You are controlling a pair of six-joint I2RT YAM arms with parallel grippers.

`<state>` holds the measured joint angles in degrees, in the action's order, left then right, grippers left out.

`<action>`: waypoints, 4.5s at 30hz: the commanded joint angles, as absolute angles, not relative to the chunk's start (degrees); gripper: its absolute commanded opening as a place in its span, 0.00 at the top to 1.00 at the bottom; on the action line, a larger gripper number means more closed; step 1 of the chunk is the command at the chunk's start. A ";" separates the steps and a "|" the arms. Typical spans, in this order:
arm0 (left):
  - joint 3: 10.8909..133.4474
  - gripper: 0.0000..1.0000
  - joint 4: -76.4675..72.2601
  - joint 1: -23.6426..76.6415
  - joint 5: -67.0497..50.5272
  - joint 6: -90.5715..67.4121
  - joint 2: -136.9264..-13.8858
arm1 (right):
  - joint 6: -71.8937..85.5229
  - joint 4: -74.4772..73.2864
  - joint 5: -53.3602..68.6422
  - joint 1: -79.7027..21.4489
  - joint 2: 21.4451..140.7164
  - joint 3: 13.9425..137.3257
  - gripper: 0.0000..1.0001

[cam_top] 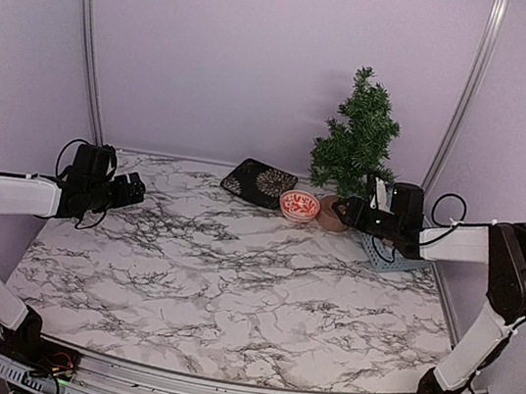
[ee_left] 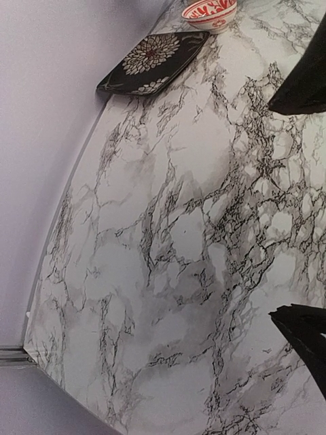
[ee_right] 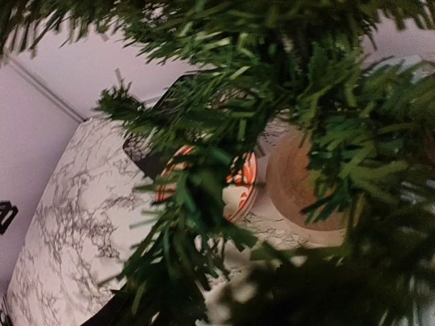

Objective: Decorate the small christmas tree

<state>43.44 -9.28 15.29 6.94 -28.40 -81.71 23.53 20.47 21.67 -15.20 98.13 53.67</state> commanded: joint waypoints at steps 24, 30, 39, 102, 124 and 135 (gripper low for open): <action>45.16 0.01 -12.11 15.42 8.33 -29.99 -81.62 | 37.92 35.23 -3.21 -16.70 111.26 56.50 0.59; 44.83 0.01 -13.04 15.47 7.89 -30.14 -82.06 | 39.92 39.37 -4.79 -16.49 110.91 53.42 0.59; 44.67 0.01 -13.45 15.46 8.18 -30.02 -82.10 | 44.92 44.43 -5.72 -16.01 114.90 55.32 0.53; 45.50 0.01 -15.10 15.46 7.77 -30.15 -84.96 | 48.22 46.98 3.37 -11.03 117.42 51.47 0.62; 46.79 0.01 -15.20 15.45 8.14 -29.62 -86.82 | 48.36 44.52 3.08 -8.92 128.84 69.78 0.45; 46.61 0.01 -15.12 15.45 8.60 -29.14 -87.61 | 46.13 44.01 8.45 -7.21 136.70 78.11 0.46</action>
<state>45.28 -13.93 15.29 8.01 -29.74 -86.72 47.53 44.71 4.54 -8.58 133.88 74.50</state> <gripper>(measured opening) 0.989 0.546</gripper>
